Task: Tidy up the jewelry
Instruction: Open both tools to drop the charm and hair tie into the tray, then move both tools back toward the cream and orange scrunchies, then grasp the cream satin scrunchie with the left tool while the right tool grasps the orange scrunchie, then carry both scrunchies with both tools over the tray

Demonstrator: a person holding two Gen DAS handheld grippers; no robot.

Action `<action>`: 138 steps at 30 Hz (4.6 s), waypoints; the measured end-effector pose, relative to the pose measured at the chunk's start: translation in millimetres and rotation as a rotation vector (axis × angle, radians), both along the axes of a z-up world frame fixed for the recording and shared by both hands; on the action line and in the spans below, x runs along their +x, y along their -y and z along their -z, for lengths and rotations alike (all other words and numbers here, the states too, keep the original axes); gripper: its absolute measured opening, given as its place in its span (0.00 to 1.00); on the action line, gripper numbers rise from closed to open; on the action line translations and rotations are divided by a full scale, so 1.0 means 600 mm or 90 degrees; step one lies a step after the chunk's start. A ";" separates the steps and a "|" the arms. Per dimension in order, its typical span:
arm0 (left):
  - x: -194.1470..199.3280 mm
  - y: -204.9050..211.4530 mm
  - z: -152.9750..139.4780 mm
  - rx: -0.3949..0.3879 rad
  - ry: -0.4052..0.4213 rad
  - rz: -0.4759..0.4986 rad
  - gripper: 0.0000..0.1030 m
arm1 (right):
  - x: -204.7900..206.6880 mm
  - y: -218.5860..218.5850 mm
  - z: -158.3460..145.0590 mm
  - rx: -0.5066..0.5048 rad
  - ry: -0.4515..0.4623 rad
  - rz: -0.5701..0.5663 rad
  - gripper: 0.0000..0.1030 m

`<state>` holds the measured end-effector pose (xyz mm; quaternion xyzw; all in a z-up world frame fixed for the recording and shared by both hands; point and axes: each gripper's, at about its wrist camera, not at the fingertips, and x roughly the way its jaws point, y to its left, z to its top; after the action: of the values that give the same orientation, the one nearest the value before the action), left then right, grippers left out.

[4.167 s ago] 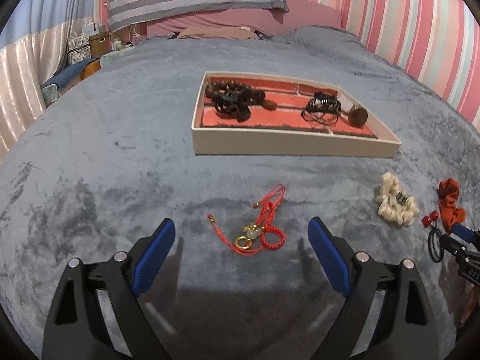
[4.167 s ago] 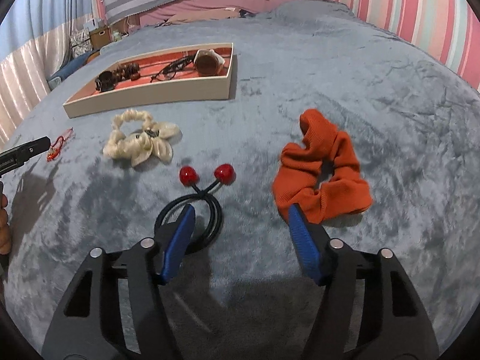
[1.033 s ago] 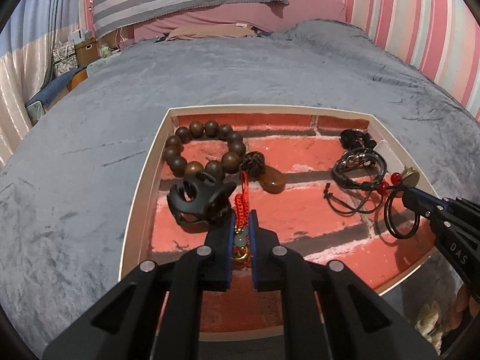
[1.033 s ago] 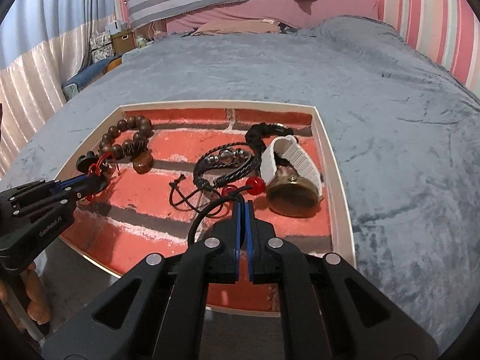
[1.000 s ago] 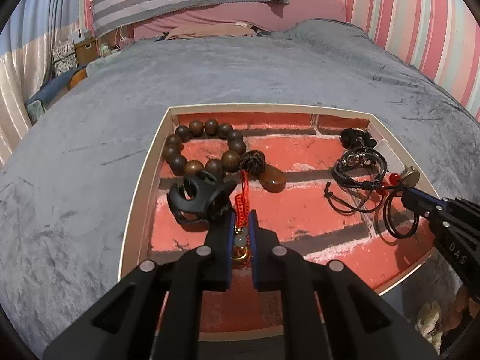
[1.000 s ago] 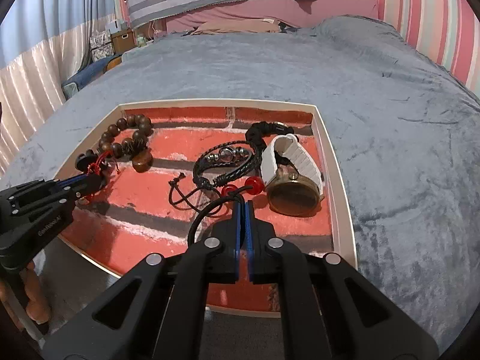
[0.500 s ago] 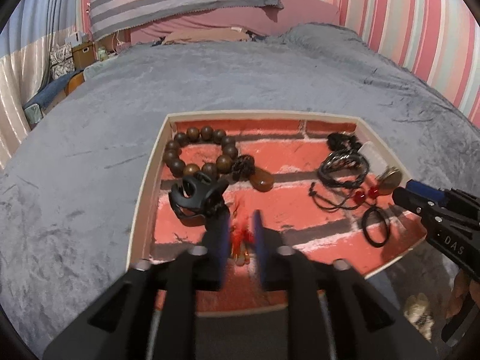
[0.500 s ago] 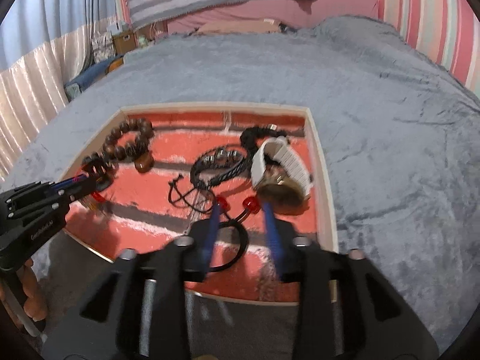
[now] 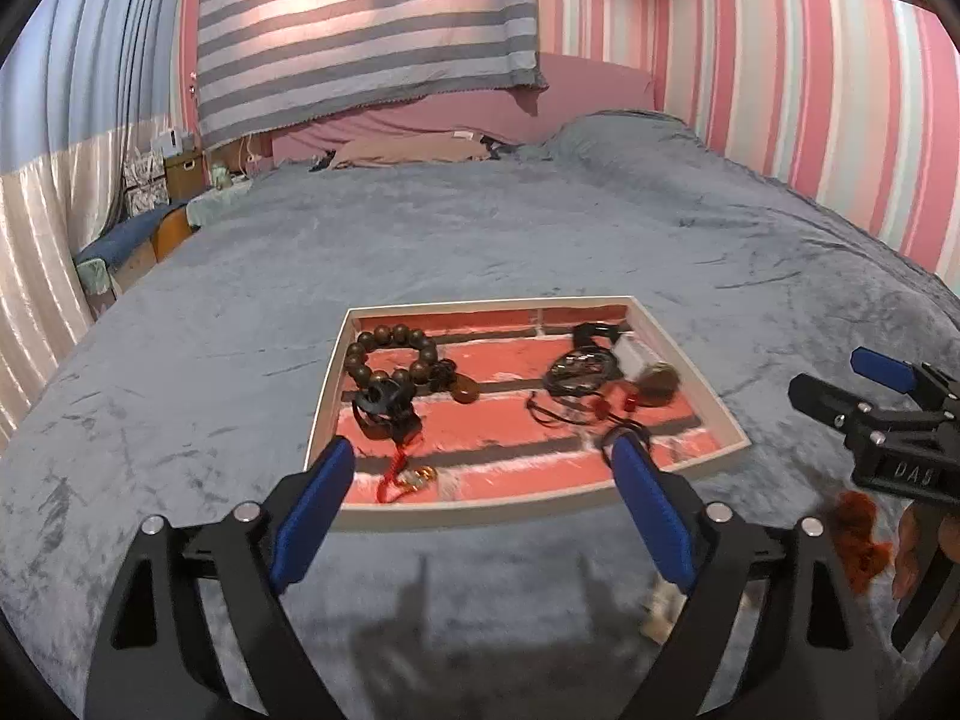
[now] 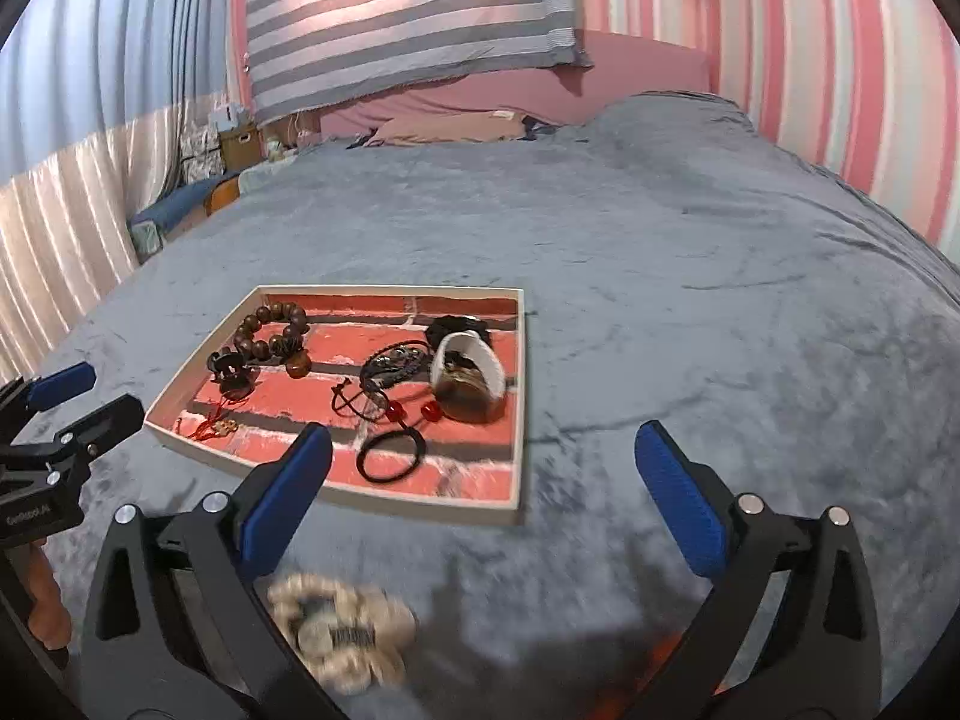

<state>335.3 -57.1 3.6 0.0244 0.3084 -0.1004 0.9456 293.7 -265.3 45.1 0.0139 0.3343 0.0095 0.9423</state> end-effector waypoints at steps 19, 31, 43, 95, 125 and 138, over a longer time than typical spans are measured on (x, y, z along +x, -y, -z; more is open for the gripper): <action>-0.133 0.068 0.064 -0.025 -0.044 -0.015 0.89 | -0.182 0.134 0.046 -0.056 -0.013 0.045 0.96; -0.099 0.123 0.093 0.017 -0.054 -0.013 0.89 | -0.193 0.199 0.104 -0.035 -0.038 0.068 0.87; -0.062 0.136 0.140 0.030 -0.078 -0.009 0.87 | -0.174 0.214 0.162 0.000 -0.110 0.058 0.71; -0.032 0.130 0.177 -0.001 -0.093 0.013 0.08 | -0.161 0.197 0.178 0.000 -0.114 0.045 0.16; -0.021 0.029 0.020 -0.020 0.034 0.028 0.07 | -0.084 0.083 0.051 0.044 0.000 0.033 0.15; 0.109 -0.052 0.065 0.006 -0.003 -0.023 0.07 | 0.074 -0.035 0.056 0.069 -0.009 -0.013 0.15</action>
<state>400.6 -26.1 -35.3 0.0228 0.3113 -0.0824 0.9464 338.0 -244.6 11.8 0.0618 0.3401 0.0369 0.9376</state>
